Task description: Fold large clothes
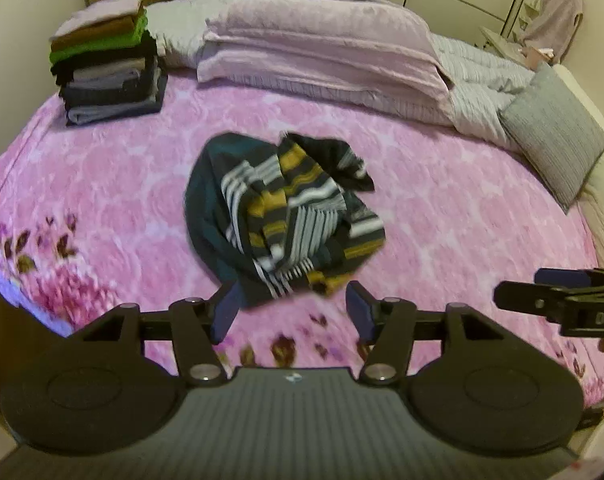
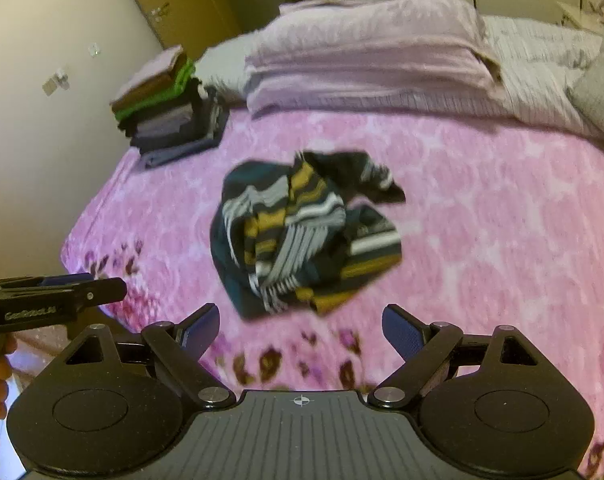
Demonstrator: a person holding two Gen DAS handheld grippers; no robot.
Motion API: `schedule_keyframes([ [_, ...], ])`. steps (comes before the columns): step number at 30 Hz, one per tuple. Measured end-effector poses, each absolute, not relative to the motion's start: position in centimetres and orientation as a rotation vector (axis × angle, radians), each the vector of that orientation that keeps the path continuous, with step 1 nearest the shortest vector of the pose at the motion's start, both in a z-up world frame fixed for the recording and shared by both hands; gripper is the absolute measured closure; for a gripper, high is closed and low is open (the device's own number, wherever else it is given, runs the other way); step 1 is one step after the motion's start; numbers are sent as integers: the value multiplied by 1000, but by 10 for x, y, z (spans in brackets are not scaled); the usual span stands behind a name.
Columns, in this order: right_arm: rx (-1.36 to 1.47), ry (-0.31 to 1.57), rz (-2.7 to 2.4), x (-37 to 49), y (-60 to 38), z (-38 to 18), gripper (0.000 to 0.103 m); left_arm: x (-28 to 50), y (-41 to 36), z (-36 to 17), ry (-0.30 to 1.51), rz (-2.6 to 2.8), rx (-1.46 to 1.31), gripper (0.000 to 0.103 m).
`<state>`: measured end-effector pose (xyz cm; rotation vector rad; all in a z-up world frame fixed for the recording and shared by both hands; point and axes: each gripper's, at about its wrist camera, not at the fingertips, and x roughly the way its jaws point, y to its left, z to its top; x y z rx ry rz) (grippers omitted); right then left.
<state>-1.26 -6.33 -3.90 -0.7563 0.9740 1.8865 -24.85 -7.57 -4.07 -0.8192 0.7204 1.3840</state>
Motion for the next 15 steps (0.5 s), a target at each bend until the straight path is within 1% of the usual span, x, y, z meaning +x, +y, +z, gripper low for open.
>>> schedule_keyframes([
  [8, -842, 1021, 1901, 2, -100, -65, 17, -230, -133, -61, 786, 1433, -892, 46],
  [15, -867, 985, 1953, -1, -110, -62, 17, -229, -162, -52, 770, 1481, -882, 44],
])
